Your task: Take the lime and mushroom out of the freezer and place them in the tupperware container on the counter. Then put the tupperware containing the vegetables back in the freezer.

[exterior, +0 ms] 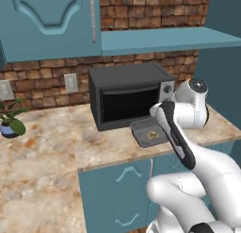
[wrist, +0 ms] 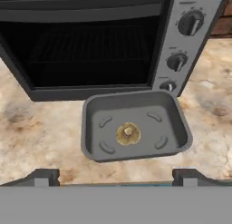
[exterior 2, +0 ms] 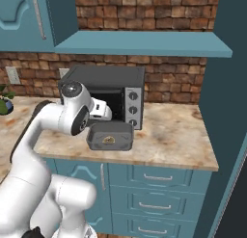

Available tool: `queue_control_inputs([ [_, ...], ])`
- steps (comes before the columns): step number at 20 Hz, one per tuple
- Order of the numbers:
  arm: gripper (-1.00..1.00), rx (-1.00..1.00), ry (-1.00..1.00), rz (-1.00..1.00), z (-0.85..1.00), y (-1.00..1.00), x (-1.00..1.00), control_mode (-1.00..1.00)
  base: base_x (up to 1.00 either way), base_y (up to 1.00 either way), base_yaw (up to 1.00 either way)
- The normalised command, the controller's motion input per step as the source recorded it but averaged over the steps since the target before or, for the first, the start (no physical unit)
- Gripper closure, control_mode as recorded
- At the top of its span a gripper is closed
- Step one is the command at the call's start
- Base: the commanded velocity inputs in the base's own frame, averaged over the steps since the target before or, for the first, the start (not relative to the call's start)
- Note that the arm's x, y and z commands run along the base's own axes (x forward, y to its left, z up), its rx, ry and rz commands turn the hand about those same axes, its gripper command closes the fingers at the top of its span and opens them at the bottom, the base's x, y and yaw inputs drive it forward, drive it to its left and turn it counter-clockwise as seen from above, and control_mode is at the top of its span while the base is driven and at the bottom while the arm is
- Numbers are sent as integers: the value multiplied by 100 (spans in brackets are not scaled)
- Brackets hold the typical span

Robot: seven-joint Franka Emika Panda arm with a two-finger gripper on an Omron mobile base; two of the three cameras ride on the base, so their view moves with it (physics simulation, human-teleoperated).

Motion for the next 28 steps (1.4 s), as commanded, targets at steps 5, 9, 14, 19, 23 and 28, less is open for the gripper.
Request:
queue_control_inputs([
  [5,-100,6,-3,-2,100,1,-97,-100,0,0,0],
  [9,-100,0,0,-5,100,5,-74,-100,0,0,0],
  [14,-100,-2,-6,-1,67,0,-65,-100,0,0,0],
  [19,-100,0,0,0,0,0,-2,-100,0,0,0],
  [23,-100,0,0,0,0,0,-1,-100,0,0,0],
  [28,-100,0,0,0,0,0,-11,100,-51,-17,0],
])
